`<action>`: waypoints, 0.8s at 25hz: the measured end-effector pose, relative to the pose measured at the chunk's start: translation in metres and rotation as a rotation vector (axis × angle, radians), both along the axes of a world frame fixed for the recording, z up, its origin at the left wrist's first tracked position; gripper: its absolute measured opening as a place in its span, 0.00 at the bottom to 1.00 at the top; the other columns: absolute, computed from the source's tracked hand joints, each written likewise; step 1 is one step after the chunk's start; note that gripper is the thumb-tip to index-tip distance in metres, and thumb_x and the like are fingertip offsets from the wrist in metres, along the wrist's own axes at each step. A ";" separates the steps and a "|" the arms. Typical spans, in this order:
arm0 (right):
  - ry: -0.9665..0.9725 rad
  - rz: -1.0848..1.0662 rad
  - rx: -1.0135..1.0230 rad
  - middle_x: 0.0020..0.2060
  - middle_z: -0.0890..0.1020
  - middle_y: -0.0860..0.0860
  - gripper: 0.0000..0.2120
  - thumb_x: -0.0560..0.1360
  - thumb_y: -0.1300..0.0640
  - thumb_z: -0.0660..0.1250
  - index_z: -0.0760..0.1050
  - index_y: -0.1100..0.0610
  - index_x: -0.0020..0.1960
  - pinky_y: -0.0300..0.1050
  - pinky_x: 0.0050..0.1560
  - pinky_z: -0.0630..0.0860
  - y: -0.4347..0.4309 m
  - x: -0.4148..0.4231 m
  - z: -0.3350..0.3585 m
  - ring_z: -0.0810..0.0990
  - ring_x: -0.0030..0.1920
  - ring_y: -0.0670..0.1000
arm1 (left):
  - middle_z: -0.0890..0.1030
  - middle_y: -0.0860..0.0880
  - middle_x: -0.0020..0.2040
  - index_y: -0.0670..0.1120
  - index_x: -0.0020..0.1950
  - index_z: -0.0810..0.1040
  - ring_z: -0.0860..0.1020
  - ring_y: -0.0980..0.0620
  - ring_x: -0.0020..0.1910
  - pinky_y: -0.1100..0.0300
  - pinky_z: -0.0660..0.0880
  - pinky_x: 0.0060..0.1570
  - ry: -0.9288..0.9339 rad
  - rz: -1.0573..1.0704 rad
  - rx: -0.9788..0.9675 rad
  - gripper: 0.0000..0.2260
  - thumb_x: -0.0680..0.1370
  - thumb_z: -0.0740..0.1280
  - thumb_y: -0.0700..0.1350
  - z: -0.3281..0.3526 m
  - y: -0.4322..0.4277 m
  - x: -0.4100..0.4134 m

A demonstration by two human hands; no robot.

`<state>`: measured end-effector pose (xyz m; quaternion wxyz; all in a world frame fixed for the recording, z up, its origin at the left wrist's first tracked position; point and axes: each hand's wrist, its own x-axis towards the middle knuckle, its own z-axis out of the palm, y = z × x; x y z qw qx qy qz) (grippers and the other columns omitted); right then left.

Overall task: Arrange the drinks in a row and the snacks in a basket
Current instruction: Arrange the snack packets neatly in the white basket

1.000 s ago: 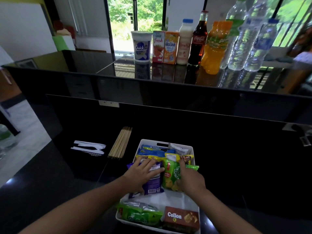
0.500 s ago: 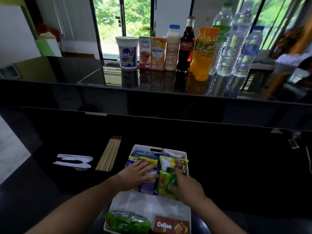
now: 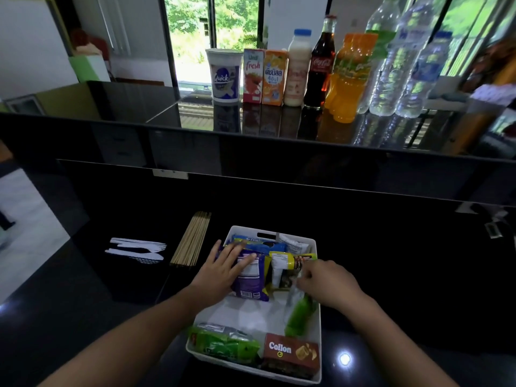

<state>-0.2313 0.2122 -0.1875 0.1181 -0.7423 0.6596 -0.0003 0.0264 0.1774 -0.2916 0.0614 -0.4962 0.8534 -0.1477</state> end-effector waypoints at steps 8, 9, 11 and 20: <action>0.031 0.171 0.002 0.61 0.76 0.54 0.20 0.76 0.64 0.62 0.68 0.51 0.66 0.45 0.48 0.73 -0.009 0.011 -0.014 0.76 0.59 0.55 | 0.73 0.40 0.68 0.52 0.75 0.57 0.75 0.41 0.64 0.41 0.72 0.61 0.054 0.073 0.046 0.53 0.56 0.79 0.59 0.007 0.008 -0.006; 0.020 0.154 -0.047 0.62 0.76 0.54 0.21 0.76 0.64 0.61 0.67 0.50 0.67 0.46 0.46 0.72 -0.010 0.012 -0.016 0.76 0.58 0.56 | 0.73 0.40 0.68 0.52 0.76 0.56 0.75 0.41 0.64 0.42 0.72 0.61 0.048 0.073 0.050 0.53 0.56 0.80 0.58 0.006 0.008 -0.006; 0.007 0.123 -0.165 0.63 0.77 0.53 0.24 0.76 0.65 0.61 0.66 0.49 0.69 0.47 0.45 0.72 -0.011 0.014 -0.023 0.76 0.60 0.57 | 0.73 0.40 0.69 0.52 0.76 0.55 0.74 0.41 0.64 0.43 0.72 0.62 0.034 0.078 0.051 0.54 0.57 0.80 0.58 0.005 0.008 -0.006; 0.025 0.094 -0.277 0.70 0.69 0.49 0.32 0.73 0.61 0.61 0.59 0.50 0.76 0.48 0.65 0.62 -0.005 0.005 -0.081 0.65 0.70 0.53 | 0.66 0.41 0.73 0.54 0.78 0.43 0.67 0.41 0.70 0.41 0.67 0.66 -0.030 0.025 0.073 0.56 0.62 0.78 0.51 -0.006 0.006 -0.012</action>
